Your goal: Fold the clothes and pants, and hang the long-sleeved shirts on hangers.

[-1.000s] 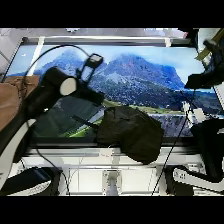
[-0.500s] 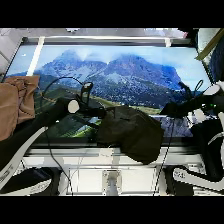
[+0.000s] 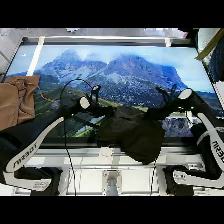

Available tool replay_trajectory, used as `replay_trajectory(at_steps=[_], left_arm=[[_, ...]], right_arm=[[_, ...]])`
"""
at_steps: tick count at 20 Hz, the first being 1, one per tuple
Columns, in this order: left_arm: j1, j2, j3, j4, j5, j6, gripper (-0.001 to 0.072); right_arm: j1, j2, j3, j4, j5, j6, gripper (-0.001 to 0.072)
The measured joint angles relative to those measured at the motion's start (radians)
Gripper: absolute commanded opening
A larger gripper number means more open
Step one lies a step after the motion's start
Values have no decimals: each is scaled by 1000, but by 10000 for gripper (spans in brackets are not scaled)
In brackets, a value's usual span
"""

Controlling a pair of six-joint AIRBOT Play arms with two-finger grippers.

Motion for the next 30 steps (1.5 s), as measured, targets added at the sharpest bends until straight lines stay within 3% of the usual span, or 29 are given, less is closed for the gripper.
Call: replay_trajectory(at_steps=[1, 2, 9, 15, 22, 27, 30], left_arm=[[0, -8, 2, -8, 2, 6, 30], [1, -13, 4, -13, 3, 10, 25], [64, 52, 47, -28, -1, 72, 23], [185, 365, 132, 136, -156, 94, 23], [174, 759, 158, 280, -335, 101, 23], [158, 769, 159, 306, -375, 97, 23], [137, 661, 164, 304, -282, 97, 22]], right_arm=[[24, -16, -1, 1, -10, -1, 114], [44, -26, -2, 3, -21, -2, 11], [94, 42, 95, -32, 4, -6, 5], [98, 285, 320, -91, 138, 39, 6], [143, 528, 531, -38, 219, 149, 4], [153, 547, 562, -44, 257, 183, 6], [155, 516, 567, -46, 252, 188, 6]])
